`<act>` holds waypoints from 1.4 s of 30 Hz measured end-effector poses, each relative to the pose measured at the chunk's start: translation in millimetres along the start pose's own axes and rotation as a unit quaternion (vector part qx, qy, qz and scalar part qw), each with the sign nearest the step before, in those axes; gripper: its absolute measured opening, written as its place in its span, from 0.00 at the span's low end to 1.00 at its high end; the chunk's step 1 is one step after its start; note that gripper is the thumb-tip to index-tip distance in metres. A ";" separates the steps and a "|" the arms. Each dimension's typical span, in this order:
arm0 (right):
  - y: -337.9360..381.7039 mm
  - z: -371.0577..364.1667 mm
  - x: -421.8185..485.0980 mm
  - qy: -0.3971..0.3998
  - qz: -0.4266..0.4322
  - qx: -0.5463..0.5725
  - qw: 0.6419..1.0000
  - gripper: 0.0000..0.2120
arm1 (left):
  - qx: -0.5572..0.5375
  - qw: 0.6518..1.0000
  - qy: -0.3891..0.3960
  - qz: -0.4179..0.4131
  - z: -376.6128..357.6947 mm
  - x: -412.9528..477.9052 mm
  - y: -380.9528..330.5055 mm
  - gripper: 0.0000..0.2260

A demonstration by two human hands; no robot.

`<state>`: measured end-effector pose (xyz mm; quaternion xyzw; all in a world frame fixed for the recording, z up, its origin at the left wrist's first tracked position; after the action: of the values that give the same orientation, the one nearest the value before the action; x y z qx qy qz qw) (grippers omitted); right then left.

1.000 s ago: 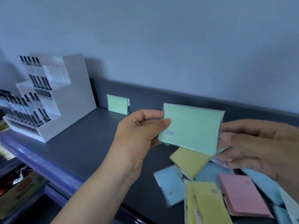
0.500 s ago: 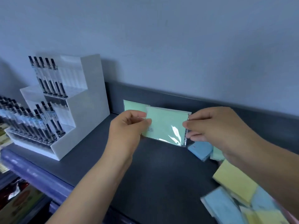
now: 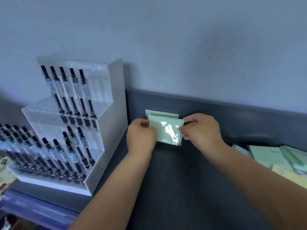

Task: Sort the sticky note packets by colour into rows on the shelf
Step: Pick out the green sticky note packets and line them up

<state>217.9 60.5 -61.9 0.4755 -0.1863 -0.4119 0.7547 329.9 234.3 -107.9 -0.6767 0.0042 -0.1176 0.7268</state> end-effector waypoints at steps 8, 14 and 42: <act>-4.0 -28.8 13.0 -0.061 0.032 -0.004 0.998 0.08 | 0.029 0.996 0.083 0.001 -4.5 6.2 -16.2 0.15; -1.2 -31.1 15.7 -0.095 0.067 -0.041 0.992 0.06 | 0.024 0.996 0.081 -0.007 -2.8 14.5 -10.7 0.11; -36.8 98.0 -60.6 -0.098 0.021 -0.151 0.983 0.05 | 0.135 0.928 0.249 -0.240 -55.2 -61.7 -89.0 0.03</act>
<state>99.7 45.9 -40.4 0.3092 -0.2046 -0.4639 0.8046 246.0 186.0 -34.3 -0.5015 0.0068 -0.4529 0.7371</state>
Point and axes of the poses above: each hand's wrist, its own x-axis towards the middle knuckle, its own z-axis out of the back of the hand, y = z × x, the point moved 7 cm from there along x, towards the middle knuckle, and after that the axes turned 13 degrees about -z, right-handed, at the moved point
